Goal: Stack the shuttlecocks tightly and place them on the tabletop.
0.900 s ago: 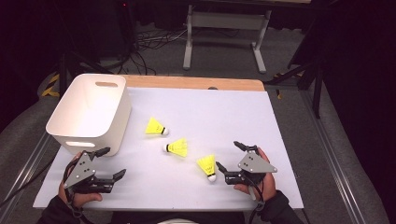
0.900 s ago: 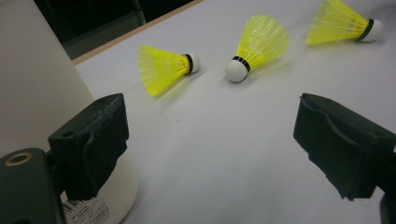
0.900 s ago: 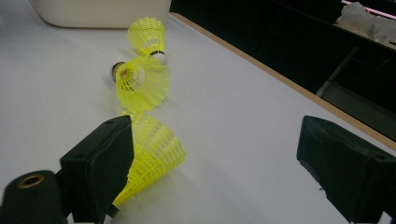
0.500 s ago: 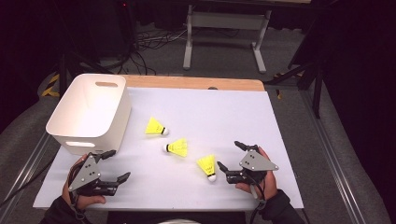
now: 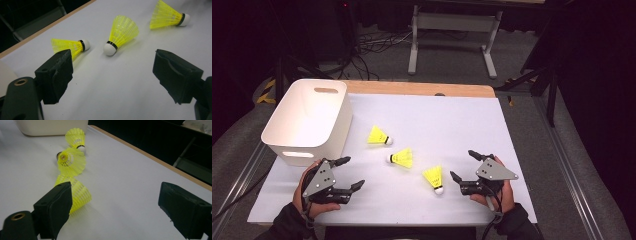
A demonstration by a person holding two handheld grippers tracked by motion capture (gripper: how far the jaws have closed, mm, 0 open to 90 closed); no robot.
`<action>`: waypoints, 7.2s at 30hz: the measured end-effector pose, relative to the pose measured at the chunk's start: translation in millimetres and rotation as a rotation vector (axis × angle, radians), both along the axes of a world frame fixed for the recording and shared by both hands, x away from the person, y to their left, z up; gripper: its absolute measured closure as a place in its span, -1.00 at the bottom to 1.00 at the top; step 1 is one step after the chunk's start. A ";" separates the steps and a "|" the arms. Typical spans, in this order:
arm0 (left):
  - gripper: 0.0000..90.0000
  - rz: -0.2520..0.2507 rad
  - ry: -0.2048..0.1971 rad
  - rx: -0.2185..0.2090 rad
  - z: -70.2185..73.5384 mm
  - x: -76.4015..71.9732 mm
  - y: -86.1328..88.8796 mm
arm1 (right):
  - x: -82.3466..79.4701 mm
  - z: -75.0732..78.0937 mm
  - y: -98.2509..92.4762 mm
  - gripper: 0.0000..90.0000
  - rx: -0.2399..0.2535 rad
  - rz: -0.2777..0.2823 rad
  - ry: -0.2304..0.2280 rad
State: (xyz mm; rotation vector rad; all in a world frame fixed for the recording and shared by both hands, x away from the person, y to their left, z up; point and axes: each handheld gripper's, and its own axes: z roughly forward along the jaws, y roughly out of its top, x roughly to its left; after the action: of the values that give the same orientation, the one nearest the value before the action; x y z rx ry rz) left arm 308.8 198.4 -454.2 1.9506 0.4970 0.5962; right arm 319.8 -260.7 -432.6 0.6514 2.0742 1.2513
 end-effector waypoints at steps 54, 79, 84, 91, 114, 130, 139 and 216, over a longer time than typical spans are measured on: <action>-0.70 0.204 0.297 0.018 -6.7 125.2 -56.1 | 6.5 -20.4 5.8 -0.67 -0.109 0.021 0.089; 0.88 0.188 0.242 -0.027 0.0 126.8 -58.5 | 6.5 -22.2 6.9 -0.64 -0.122 0.041 0.101; 0.98 0.191 0.204 0.027 7.3 123.1 -63.1 | 6.7 -21.9 6.4 -0.64 -0.117 0.039 0.100; 0.98 0.215 0.151 0.094 22.1 113.4 -64.4 | 5.9 -20.8 5.2 -0.64 -0.115 0.038 0.097; 0.98 0.253 0.169 0.203 21.1 116.0 -66.5 | 8.6 -23.5 3.2 -0.66 -0.121 0.034 0.121; 0.81 0.208 0.154 0.213 24.4 128.9 -85.5 | 9.6 -25.4 3.3 -0.66 -0.140 0.029 0.126; 0.88 0.166 0.150 0.237 26.4 138.8 -104.5 | 9.2 -25.2 2.5 -0.66 -0.141 0.033 0.126; 0.13 0.033 0.369 0.271 15.6 211.3 -173.0 | 7.6 -23.8 -3.1 -0.66 -0.150 0.056 0.133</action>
State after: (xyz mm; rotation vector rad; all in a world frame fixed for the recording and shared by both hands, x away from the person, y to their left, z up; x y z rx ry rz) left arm 520.1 25.4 -438.5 2.3308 0.7072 0.3342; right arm 327.4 -263.8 -456.4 0.6266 2.2843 1.0960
